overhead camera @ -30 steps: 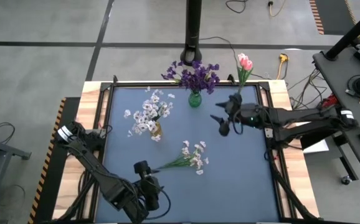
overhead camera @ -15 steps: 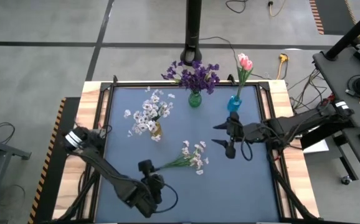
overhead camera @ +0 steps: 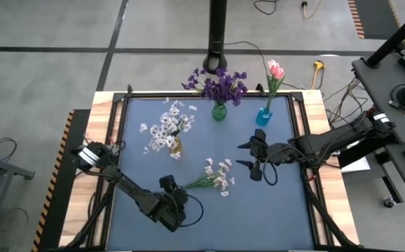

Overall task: Sort flowers into vase by color
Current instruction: Put the white flowers into the yellow vase

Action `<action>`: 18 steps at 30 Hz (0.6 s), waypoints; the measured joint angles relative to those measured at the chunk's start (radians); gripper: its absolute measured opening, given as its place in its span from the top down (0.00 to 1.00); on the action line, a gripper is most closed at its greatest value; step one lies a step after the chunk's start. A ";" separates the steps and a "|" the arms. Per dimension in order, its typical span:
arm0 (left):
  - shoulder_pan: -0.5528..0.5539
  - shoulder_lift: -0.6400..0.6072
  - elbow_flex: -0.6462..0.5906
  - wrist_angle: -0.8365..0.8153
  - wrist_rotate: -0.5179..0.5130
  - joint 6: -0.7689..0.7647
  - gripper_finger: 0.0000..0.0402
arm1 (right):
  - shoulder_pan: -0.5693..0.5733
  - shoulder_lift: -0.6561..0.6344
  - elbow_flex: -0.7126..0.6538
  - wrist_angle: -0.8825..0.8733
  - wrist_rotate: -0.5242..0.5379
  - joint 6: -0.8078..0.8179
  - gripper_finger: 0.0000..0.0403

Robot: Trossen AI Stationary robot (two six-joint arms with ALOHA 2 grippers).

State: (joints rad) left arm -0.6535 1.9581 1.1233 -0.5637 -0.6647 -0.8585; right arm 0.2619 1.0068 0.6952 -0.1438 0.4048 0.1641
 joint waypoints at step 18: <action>0.037 -0.006 -0.049 0.110 0.032 0.062 0.66 | 0.000 0.076 0.000 0.020 0.000 0.000 0.36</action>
State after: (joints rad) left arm -0.6169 1.9526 1.0740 -0.4542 -0.6327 -0.7965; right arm 0.2619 1.0832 0.6952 -0.1238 0.4046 0.1642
